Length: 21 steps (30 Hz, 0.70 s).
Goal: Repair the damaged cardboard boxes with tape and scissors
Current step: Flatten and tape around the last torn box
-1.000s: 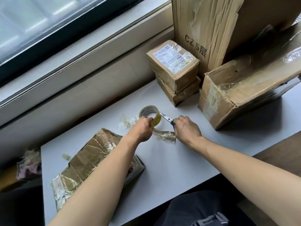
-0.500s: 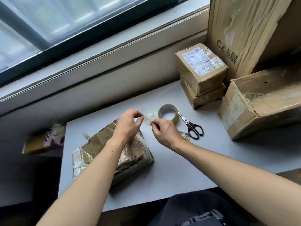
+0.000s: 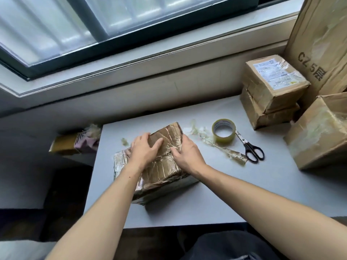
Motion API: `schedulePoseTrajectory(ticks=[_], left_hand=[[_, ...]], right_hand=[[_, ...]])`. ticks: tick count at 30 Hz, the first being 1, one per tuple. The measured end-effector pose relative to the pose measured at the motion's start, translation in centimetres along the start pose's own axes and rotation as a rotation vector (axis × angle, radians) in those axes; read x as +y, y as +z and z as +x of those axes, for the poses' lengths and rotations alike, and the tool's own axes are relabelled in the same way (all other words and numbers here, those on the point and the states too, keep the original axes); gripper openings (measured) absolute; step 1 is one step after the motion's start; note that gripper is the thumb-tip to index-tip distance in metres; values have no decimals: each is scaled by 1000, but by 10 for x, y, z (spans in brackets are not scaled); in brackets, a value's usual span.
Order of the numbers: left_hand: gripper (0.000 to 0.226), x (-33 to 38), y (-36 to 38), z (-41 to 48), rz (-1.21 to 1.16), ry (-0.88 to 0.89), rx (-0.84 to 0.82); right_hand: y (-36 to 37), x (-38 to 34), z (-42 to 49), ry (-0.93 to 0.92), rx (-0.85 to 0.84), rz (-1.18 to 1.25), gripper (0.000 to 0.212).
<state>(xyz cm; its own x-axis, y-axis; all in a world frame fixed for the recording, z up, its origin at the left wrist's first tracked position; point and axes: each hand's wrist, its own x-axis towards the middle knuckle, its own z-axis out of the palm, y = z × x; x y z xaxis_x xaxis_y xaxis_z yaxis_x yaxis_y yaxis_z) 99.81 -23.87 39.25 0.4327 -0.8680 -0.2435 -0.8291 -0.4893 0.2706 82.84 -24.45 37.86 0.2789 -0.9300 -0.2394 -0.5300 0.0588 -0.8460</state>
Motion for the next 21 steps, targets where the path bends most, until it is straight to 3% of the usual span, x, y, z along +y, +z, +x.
schedulePoseTrajectory(ticks=[7, 15, 18, 21], left_hand=[[77, -9, 0, 7, 25, 213, -31], [86, -36, -8, 8, -62, 388, -114], [92, -49, -13, 4, -118, 339, -102], [104, -61, -19, -2, -35, 168, 45]], right_hand=[[9, -11, 5, 272, -95, -127, 87], [18, -18, 2, 258, 13, -230, 42], [13, -23, -2, 232, 33, -259, 39], [0, -25, -3, 219, 81, -269, 40]])
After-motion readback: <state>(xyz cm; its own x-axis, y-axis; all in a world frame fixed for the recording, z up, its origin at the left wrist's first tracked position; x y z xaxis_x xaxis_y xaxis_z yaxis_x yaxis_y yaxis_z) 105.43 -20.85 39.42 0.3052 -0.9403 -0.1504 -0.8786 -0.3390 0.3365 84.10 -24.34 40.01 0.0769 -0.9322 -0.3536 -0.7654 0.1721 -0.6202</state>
